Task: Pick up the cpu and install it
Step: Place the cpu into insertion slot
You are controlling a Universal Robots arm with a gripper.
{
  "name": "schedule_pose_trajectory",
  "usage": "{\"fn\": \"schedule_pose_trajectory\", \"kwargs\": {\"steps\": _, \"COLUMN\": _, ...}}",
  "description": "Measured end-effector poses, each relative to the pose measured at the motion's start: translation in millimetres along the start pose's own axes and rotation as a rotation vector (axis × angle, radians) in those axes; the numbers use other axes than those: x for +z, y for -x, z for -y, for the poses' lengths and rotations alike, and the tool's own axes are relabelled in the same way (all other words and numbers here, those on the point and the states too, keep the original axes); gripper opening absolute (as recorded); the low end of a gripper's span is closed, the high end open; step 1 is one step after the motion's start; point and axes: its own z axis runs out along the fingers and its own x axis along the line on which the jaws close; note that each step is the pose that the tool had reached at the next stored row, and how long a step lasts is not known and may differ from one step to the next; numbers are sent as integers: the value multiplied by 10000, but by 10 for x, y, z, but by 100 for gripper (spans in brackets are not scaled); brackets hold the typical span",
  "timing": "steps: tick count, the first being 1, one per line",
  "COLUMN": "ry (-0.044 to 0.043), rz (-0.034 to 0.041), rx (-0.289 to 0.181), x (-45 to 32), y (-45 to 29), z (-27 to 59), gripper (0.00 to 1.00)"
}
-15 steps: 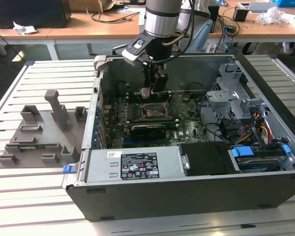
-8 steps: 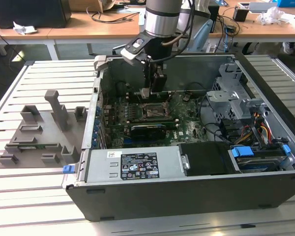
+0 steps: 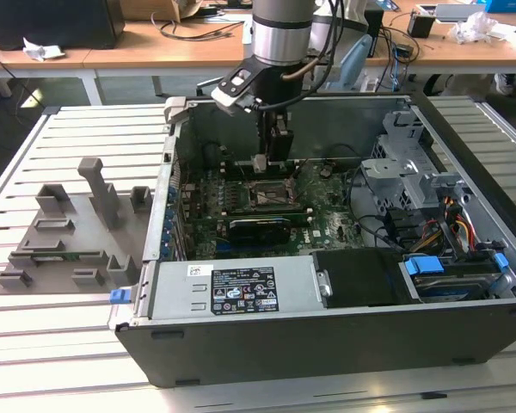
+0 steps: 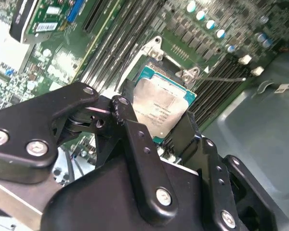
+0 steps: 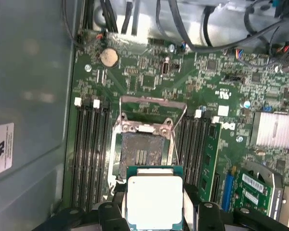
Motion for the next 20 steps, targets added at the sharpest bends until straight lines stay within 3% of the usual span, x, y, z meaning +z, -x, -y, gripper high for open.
{"fn": "schedule_pose_trajectory", "kwargs": {"steps": 6, "ry": 3, "rz": 2, "rx": 9, "x": 17, "y": -1, "z": -1, "gripper": 55}}
{"fn": "schedule_pose_trajectory", "kwargs": {"steps": 20, "ry": -30, "rz": -9, "rx": 137, "x": 383, "y": -64, "z": -137, "gripper": 55}}
